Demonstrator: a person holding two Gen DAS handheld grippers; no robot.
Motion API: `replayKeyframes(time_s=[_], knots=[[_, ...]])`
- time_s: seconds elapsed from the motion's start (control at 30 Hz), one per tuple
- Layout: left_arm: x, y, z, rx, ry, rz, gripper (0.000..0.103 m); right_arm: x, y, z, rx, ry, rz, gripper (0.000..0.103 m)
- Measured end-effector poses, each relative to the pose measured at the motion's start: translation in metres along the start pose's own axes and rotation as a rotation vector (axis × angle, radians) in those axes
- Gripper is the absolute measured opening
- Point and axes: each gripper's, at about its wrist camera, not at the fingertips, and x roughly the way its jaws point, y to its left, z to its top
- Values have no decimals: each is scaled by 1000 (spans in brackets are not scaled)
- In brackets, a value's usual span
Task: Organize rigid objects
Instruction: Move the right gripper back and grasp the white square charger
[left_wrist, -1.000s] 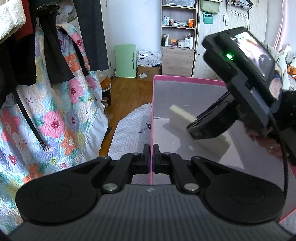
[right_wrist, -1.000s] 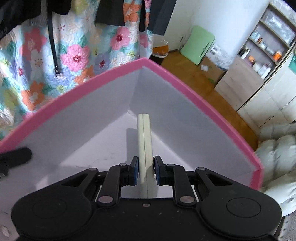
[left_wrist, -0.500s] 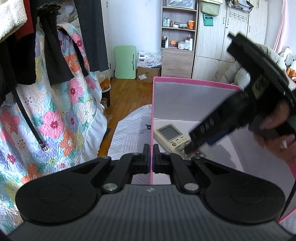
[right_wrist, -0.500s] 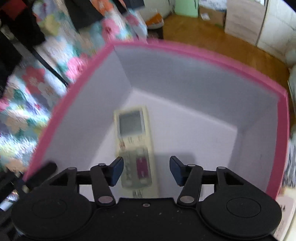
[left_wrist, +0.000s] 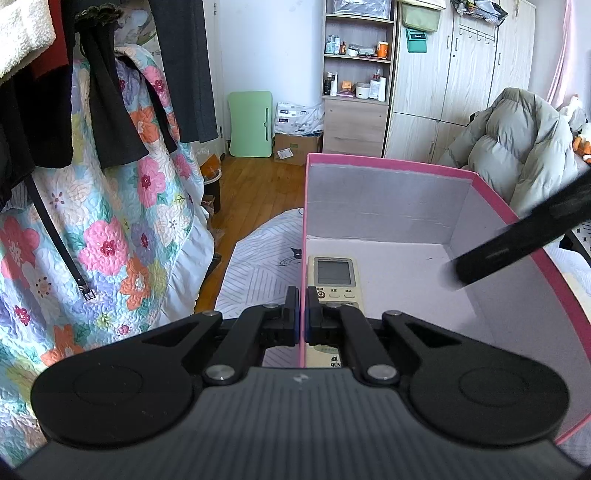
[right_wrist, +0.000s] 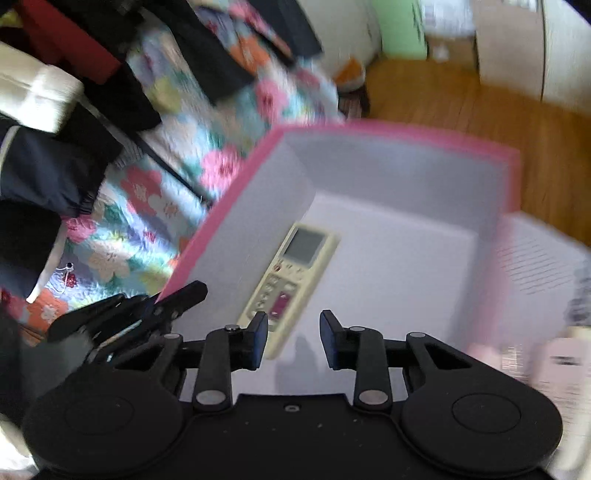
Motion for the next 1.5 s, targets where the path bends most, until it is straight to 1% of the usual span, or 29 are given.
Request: replayKeyframes(time_s=[0.07,0.13,0.27,0.37,0.4,0.5,0.57,0.63,0.67,0.7,0.8,0.83,0.9,0.97,1.0,1.07,1.1,1.17,1.3,1.33,1.4,1.5], knots=[[0,1,0,-1,0,-2,2,-32,-9,-1,-4,-46,-25,37],[0,0,-1,-3,0,-4,2,-67,-24,-17,10,-105,-53,37],[-2,-2,-1,15,-5,-3,2,-91,-50,-41,62,-162,-128,38],[-1,-2,-1,18,-4,-1,2,-103,-70,-64,97,-189,-206,40],[-1,-3,0,18,-3,-1,2,-101,-75,-70,109,-193,-217,42],[-1,-2,0,15,-6,-2,2,-96,-90,-88,136,-187,-247,43],[-2,-3,0,16,-5,-4,2,-89,-88,-101,102,-178,-244,44],[-2,-4,-1,15,-4,-2,2,-77,-82,-110,38,-149,-220,52],[-2,-3,-1,17,-5,-1,2,-71,-79,-112,17,-130,-209,55],[-1,-4,-1,20,-5,1,2,-62,-76,-115,-1,-109,-203,59],[-1,-4,-2,26,-4,7,2,-47,-63,-118,-62,-78,-225,59],[-1,-4,-2,24,-3,6,2,-44,-60,-119,-81,-80,-231,60],[0,-3,-2,27,-1,4,2,-37,-54,-120,-96,-86,-240,62],[0,-3,-2,37,3,4,2,-25,-51,-120,-103,-72,-241,62],[1,-3,-2,39,8,2,2,-21,-48,-121,-115,-68,-258,65],[2,-4,-1,51,21,-2,2,-11,-44,-122,-142,-80,-319,65],[2,-5,0,65,26,4,2,-7,-43,-123,-144,-88,-337,68],[3,-8,1,95,36,22,3,-1,-42,-123,-151,-103,-340,75],[3,-15,2,137,37,46,3,4,-44,-126,-168,-126,-368,75],[3,-16,2,142,36,50,3,3,-46,-127,-163,-134,-367,73],[2,-15,2,140,36,49,3,-4,-45,-132,-172,-145,-362,65],[2,-15,2,131,38,40,3,-12,-51,-132,-147,-131,-334,63]])
